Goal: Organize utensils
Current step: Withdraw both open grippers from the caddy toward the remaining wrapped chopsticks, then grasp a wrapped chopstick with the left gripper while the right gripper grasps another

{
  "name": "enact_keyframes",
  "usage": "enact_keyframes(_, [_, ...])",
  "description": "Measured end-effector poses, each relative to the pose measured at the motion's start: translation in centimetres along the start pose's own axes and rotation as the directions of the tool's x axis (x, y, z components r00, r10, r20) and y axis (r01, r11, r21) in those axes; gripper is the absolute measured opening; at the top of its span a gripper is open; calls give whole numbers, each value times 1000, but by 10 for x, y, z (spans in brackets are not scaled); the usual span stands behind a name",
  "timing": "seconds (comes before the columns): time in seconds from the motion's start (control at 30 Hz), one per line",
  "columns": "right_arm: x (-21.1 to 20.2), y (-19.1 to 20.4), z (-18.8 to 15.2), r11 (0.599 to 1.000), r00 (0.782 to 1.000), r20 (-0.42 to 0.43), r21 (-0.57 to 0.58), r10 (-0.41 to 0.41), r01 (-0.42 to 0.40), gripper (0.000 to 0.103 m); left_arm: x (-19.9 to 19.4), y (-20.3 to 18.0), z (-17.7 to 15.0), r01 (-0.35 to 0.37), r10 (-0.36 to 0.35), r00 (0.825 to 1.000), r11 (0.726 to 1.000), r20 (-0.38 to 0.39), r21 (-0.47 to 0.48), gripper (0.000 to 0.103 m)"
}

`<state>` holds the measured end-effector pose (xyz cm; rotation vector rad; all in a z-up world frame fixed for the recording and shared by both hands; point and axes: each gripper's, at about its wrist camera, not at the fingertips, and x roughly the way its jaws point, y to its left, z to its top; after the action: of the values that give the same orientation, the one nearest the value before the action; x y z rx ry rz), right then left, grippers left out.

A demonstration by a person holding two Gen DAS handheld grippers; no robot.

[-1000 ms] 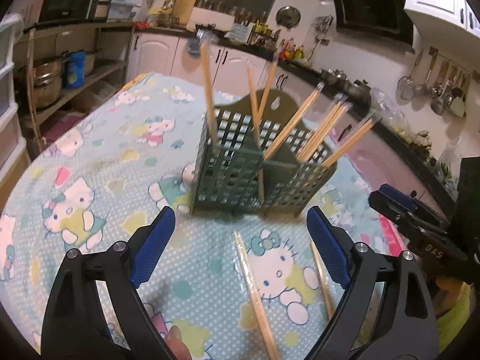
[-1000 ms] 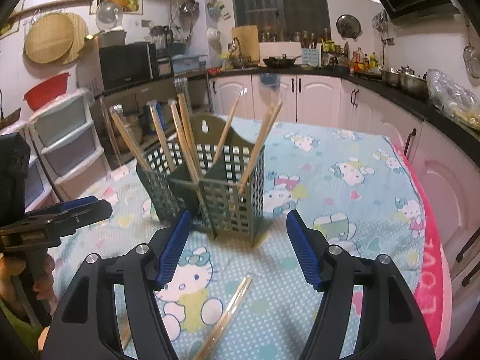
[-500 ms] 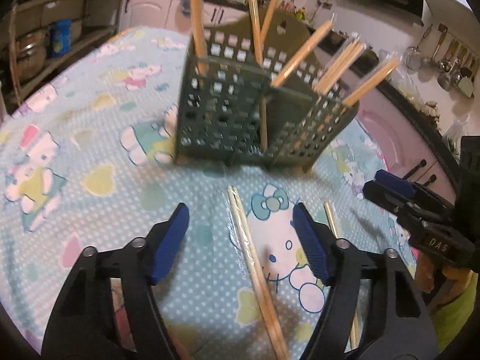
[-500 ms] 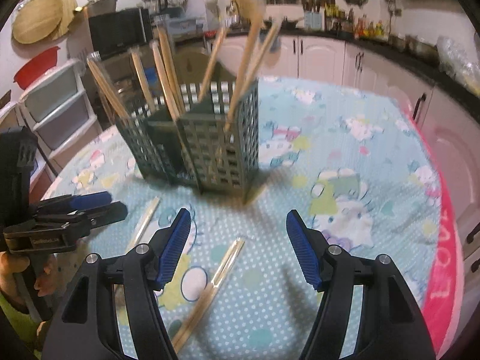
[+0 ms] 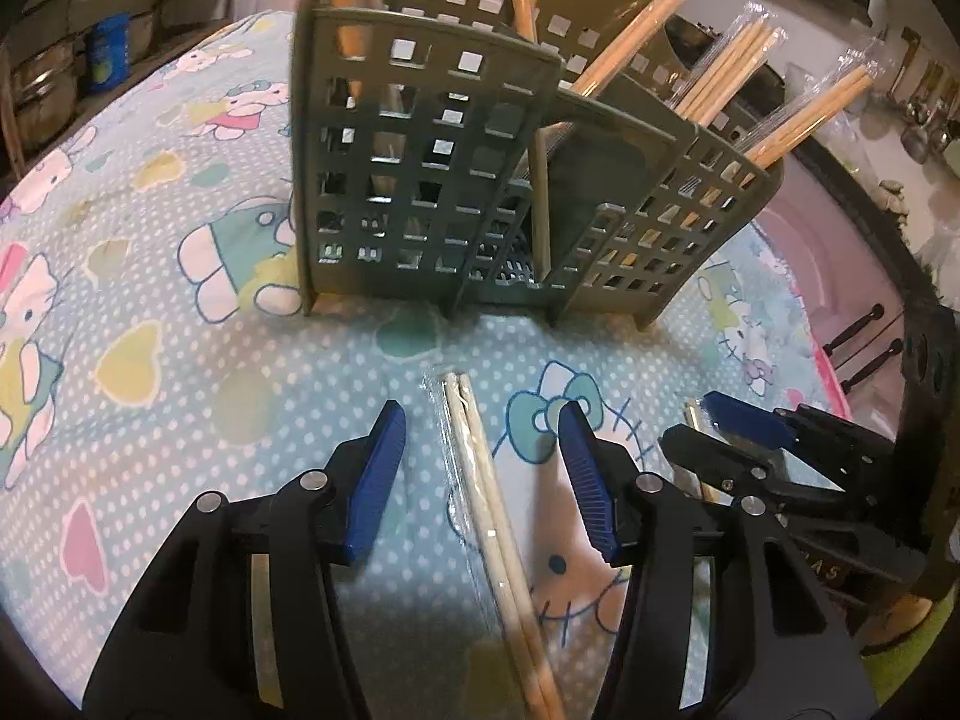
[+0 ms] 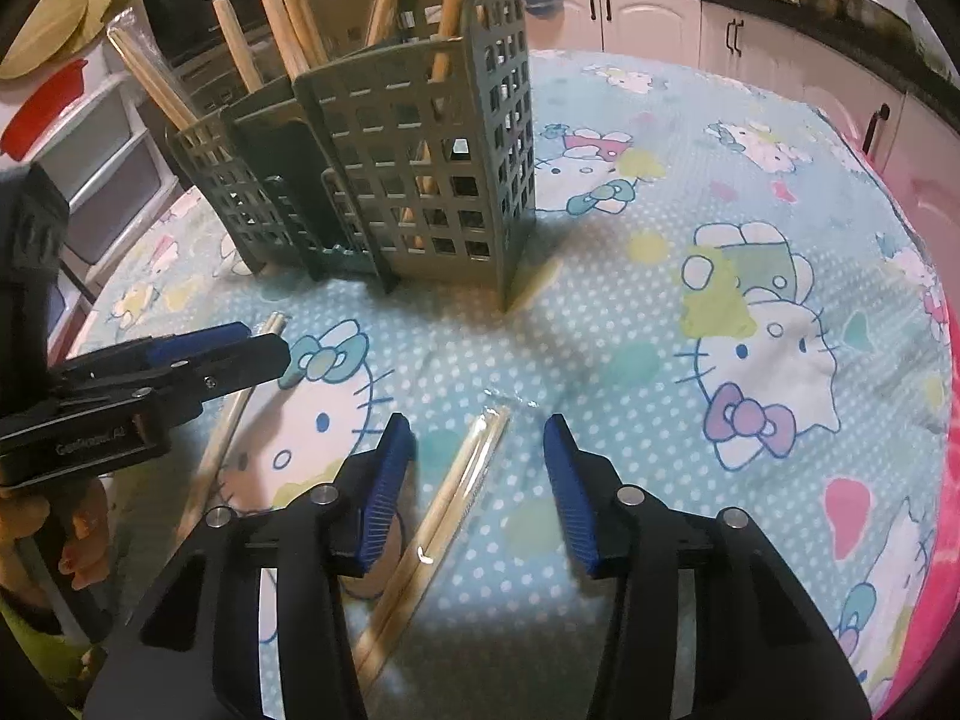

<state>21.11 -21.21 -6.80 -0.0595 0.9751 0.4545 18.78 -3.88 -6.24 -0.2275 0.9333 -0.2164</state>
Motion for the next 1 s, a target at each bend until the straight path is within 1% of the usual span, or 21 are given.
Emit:
enact_keyframes(0.07, [2,4,-1,1000,1000,7,-10,-29,29,40,3,-3,1,-23,23,1000,1000,13,14,42])
enact_keyframes(0.17, [5,8,-1,997,997,18,-22,-71,72,31,9,-12,-3,-79,77,996,995,36,66,40])
enact_keyframes(0.2, [5,8,-1,997,997,21,-21,-74,74,26,10,-14,-3,-93,90,995,993,39,73,38])
enact_keyframes(0.23, [5,8,0,997,997,23,-17,-73,74,23,10,-15,-2,-101,99,994,992,39,73,35])
enact_keyframes(0.27, [6,8,1,997,997,23,-16,-71,72,18,11,-15,-1,-111,108,993,991,40,69,29])
enact_keyframes(0.3, [6,9,2,998,997,24,-15,-68,68,15,11,-13,0,-117,115,993,991,40,64,24])
enact_keyframes(0.4, [7,8,3,998,998,24,-17,-63,64,12,12,-12,1,-139,136,990,988,43,65,18])
enact_keyframes(0.47, [7,9,2,998,998,30,-15,-60,60,12,12,-15,2,-153,150,988,985,45,82,15])
enact_keyframes(0.57, [3,7,3,999,999,35,3,-40,40,8,10,-14,3,-147,144,989,986,41,77,12])
enact_keyframes(0.6, [1,7,4,1000,999,40,10,-27,26,7,10,-13,3,-145,142,989,986,41,78,7])
enact_keyframes(0.73, [-8,10,3,1000,998,63,9,-6,5,6,3,-8,0,-121,118,992,989,36,82,3])
enact_keyframes(0.9, [-22,14,5,1000,996,91,5,-1,1,6,-17,4,1,-35,34,999,999,37,41,1])
enact_keyframes(1.0, [-32,18,9,1000,993,119,-3,-6,6,6,-40,7,4,-6,3,997,999,71,45,1])
